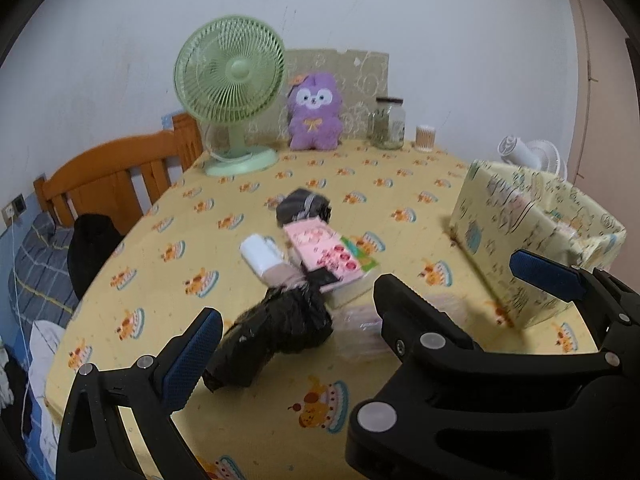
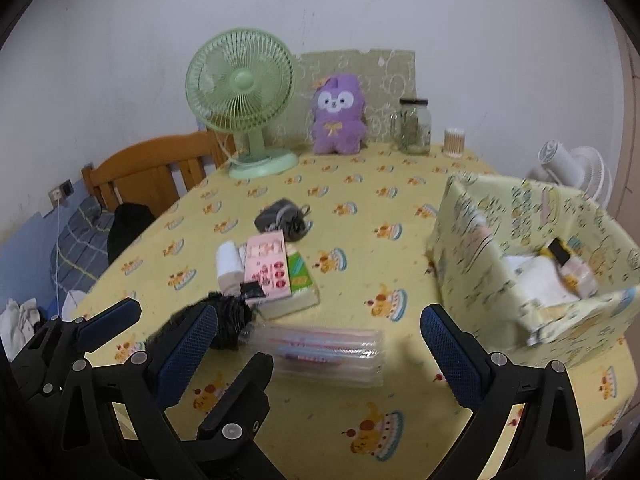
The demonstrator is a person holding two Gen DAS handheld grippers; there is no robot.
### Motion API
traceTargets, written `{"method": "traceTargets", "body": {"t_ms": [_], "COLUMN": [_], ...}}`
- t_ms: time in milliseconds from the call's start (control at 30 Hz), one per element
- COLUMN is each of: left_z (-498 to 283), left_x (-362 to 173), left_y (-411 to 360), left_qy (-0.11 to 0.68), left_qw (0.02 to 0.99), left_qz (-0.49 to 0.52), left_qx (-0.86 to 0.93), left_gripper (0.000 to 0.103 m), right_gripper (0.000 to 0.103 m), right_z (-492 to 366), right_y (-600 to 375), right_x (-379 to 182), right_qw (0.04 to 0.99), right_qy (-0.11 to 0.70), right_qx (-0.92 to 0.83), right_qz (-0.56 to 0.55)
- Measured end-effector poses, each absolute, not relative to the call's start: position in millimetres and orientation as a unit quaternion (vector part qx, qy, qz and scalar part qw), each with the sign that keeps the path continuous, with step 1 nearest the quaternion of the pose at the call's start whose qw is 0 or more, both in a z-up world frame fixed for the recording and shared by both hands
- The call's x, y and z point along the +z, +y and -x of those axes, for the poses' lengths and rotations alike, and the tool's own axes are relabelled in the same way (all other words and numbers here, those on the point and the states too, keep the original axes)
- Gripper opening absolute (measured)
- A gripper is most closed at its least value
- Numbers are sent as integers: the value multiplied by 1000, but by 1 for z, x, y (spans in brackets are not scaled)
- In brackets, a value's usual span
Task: Organize soft objects
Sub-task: 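Move both tools back toward the black bag and straw bag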
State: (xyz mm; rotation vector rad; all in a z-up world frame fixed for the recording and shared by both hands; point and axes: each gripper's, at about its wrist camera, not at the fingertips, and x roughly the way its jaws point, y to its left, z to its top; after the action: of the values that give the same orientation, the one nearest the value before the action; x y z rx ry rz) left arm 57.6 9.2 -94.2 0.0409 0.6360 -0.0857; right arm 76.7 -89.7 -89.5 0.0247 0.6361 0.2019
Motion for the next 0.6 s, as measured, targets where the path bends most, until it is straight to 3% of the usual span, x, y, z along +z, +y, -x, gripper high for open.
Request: {"method": "traceTargets", "body": {"t_ms": [333, 600], "left_z": [-71, -81], "left_x": [-115, -130], "left_y": [29, 40], "left_qy": [343, 365], "left_qw": [939, 931], "left_qz": [-17, -15], "left_qx": [-4, 14], "left_gripper": [101, 85], "right_gripper": [103, 103], "right_z": [-90, -102], "right_y": [-73, -63], "right_x": [-109, -123], "right_qw": [936, 928], "right_qy": [339, 358], "right_qx": [99, 97], "right_qz": [-3, 14]}}
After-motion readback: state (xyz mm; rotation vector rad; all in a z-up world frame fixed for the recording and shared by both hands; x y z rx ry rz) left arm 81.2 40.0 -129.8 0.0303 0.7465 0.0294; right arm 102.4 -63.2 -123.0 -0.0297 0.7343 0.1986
